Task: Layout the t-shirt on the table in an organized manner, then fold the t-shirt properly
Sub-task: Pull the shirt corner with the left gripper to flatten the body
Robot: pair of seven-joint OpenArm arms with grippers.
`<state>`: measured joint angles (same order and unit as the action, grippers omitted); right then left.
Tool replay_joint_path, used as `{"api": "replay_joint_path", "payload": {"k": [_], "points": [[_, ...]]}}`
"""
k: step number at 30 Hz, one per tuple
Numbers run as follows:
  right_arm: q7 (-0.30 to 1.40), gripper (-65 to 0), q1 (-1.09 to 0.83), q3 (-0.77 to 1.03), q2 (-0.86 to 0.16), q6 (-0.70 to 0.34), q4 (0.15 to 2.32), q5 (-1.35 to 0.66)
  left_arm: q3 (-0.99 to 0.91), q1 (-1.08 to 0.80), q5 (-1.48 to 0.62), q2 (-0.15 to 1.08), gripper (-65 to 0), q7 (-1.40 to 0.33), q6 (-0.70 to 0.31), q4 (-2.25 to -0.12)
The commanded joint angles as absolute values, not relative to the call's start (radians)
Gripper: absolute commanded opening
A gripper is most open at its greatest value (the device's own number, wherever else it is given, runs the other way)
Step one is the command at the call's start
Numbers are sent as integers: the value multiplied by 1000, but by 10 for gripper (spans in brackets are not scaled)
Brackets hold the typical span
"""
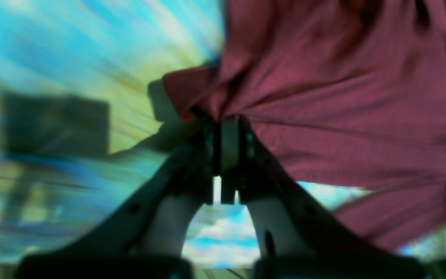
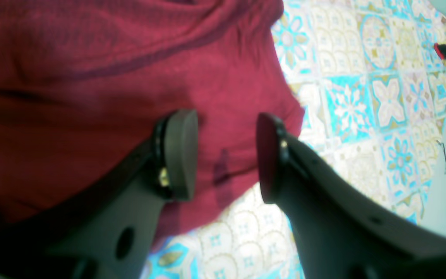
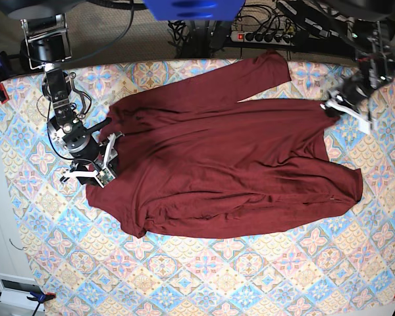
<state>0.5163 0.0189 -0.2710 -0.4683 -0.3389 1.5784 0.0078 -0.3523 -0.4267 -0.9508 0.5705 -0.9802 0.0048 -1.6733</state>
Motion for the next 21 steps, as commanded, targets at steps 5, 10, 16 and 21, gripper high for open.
{"api": "replay_joint_path", "payload": {"k": [5, 10, 16, 21], "points": [[496, -413, 39, -262, -483, -331, 1595, 5, -397, -424, -960, 696, -650, -975, 2, -1685], [496, -410, 44, -263, -483, -331, 1581, 5, -397, -424, -957, 751, -650, -975, 2, -1681], [496, -409, 58, -265, -478, -331, 1474, 5, -395, -424, -900, 745, -650, -975, 2, -1627], [496, -409, 156, -265, -424, -331, 1360, 4, -389, -424, -858, 714, -650, -975, 2, -1616]]}}
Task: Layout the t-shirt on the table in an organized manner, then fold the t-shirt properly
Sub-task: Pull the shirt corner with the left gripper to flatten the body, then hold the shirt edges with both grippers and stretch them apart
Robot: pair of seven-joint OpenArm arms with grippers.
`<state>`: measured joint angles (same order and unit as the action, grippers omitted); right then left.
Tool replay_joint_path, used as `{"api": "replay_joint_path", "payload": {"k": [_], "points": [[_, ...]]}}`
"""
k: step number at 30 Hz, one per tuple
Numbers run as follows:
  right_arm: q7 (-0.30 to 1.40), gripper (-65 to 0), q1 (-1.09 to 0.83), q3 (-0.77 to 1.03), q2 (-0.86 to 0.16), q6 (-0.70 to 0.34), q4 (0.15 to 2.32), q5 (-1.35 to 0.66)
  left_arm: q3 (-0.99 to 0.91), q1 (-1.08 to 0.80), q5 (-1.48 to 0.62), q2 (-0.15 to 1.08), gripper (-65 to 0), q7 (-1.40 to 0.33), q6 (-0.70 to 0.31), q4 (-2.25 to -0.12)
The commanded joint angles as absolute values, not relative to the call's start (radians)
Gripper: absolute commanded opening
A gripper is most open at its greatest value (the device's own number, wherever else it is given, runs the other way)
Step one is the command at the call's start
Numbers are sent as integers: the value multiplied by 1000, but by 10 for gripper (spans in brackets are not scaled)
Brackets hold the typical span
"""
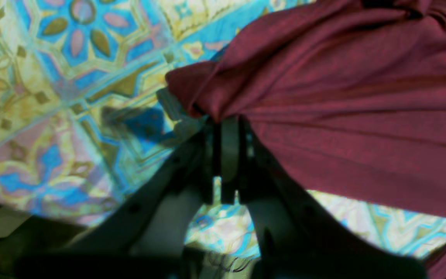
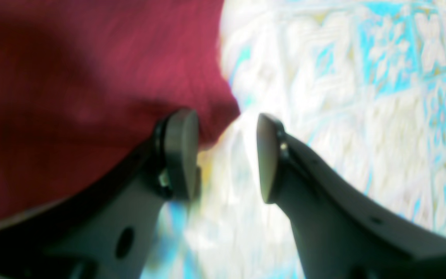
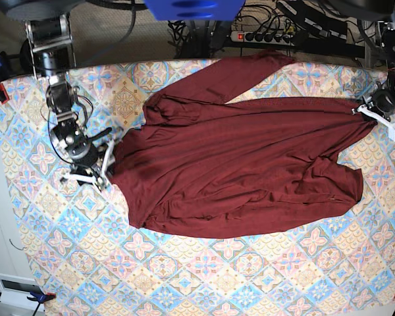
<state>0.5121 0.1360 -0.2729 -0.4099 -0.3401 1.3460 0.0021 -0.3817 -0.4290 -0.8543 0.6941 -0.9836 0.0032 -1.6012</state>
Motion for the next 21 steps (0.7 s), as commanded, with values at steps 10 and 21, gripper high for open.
{"api": "replay_joint_path", "payload": {"k": [10, 21], "points": [[495, -409, 328, -341, -401, -332, 1191, 2, -389, -424, -858, 685, -650, -975, 2, -1616], [496, -409, 328, -401, -392, -332, 1389, -1, -389, -424, -857, 638, -650, -975, 2, -1616]]}}
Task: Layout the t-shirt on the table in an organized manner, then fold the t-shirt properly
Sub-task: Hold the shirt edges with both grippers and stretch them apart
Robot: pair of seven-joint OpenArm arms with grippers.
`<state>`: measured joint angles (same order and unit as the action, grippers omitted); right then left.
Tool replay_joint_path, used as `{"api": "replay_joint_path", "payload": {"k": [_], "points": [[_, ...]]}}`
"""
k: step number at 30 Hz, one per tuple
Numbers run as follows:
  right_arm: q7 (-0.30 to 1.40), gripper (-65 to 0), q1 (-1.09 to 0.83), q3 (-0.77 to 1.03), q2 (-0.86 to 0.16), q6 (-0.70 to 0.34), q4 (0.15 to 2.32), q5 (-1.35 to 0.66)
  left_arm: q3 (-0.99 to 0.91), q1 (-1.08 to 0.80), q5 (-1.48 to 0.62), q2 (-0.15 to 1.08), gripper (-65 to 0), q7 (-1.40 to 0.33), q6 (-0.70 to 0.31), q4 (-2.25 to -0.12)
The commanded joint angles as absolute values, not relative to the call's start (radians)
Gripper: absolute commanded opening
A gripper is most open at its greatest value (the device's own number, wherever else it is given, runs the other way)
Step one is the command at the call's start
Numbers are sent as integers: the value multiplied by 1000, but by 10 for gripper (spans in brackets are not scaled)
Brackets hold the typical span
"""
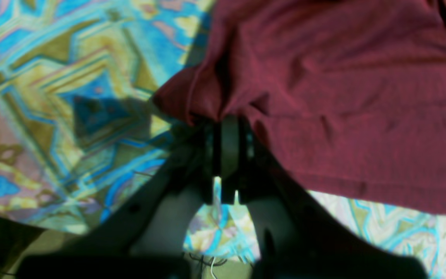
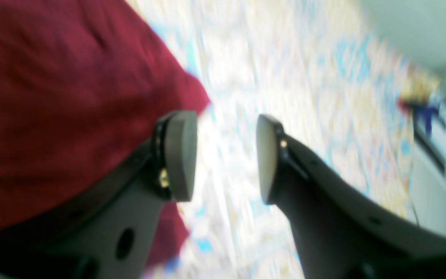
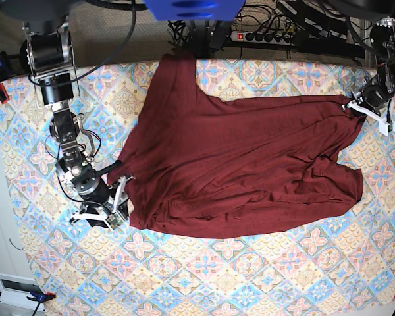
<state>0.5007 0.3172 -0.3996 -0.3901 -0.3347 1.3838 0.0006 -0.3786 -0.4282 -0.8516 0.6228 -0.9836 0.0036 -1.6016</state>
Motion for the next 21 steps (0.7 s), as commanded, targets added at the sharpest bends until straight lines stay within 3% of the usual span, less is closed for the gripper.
{"api": "replay_joint_path", "payload": {"k": [1, 7, 11, 15, 21], "points": [[495, -409, 328, -423, -378, -337, 1369, -1, -389, -424, -857, 636, -650, -975, 2, -1616], [487, -413, 449, -522, -260, -458, 1176, 4, -389, -424, -857, 631, -650, -975, 2, -1616], [486, -414, 519, -624, -249, -510, 1056, 4, -389, -426, -857, 631, -650, -975, 2, -1616], [473, -414, 584, -719, -248, -519, 901, 4, -394, -438, -858, 631, -650, -974, 2, -1618], [286, -414, 671, -751, -214, -516, 598, 5, -395, -437, -858, 631, -650, -974, 2, -1618]]}}
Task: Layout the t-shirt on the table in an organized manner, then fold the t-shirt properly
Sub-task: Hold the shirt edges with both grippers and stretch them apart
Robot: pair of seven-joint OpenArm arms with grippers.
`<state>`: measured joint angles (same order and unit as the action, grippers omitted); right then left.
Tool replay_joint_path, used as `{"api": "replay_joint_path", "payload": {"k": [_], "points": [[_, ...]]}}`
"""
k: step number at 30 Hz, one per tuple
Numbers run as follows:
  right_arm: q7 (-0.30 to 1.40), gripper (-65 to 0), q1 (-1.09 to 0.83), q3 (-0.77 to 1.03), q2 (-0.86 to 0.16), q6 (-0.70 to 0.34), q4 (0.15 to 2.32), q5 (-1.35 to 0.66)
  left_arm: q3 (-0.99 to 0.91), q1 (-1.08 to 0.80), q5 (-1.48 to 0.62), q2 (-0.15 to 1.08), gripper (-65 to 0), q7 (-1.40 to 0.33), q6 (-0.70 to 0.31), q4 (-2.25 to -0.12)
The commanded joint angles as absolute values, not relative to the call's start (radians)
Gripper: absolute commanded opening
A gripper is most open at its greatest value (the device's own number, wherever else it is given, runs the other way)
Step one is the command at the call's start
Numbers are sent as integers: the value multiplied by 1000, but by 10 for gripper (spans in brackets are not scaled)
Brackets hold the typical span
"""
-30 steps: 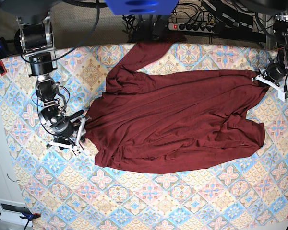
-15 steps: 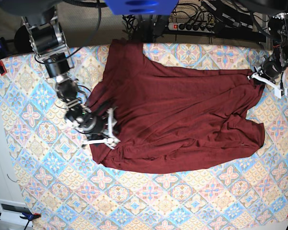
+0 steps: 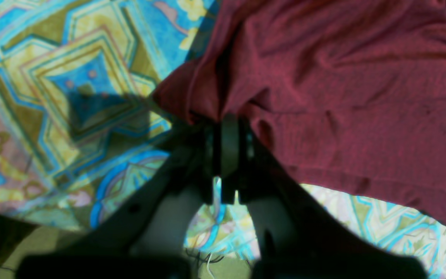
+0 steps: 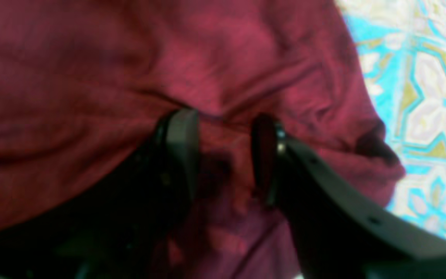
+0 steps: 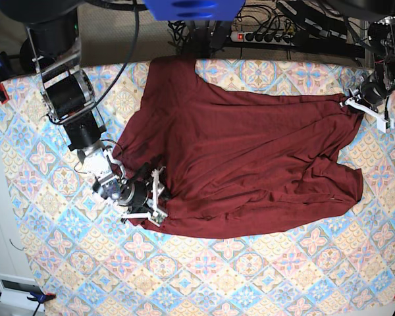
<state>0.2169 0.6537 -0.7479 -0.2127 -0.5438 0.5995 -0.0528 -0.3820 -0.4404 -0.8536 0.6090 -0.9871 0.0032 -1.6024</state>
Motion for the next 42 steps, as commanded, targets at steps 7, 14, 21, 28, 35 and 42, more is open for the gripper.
{"api": "replay_joint_path", "payload": {"k": [7, 14, 21, 28, 35, 42], "points": [[61, -413, 829, -751, -176, -440, 269, 5, -395, -435, -862, 628, -650, -972, 2, -1664], [27, -409, 889, -753, -208, -338, 232, 5, -400, -435, -860, 595, -650, -972, 2, -1778], [27, -413, 891, -746, -231, -331, 232, 5, -495, -444, -863, 536, -650, -974, 2, -1862], [30, -414, 888, -745, -294, -331, 298, -1, -539, -446, -931, 536, -650, -975, 2, -1920], [177, -414, 802, -696, -407, -331, 616, -2, -542, -487, -958, 542, -650, -977, 2, -1956], [341, -414, 572, -458, -440, -340, 1001, 4, -568, -521, -955, 575, -650, -983, 2, -1940]]}}
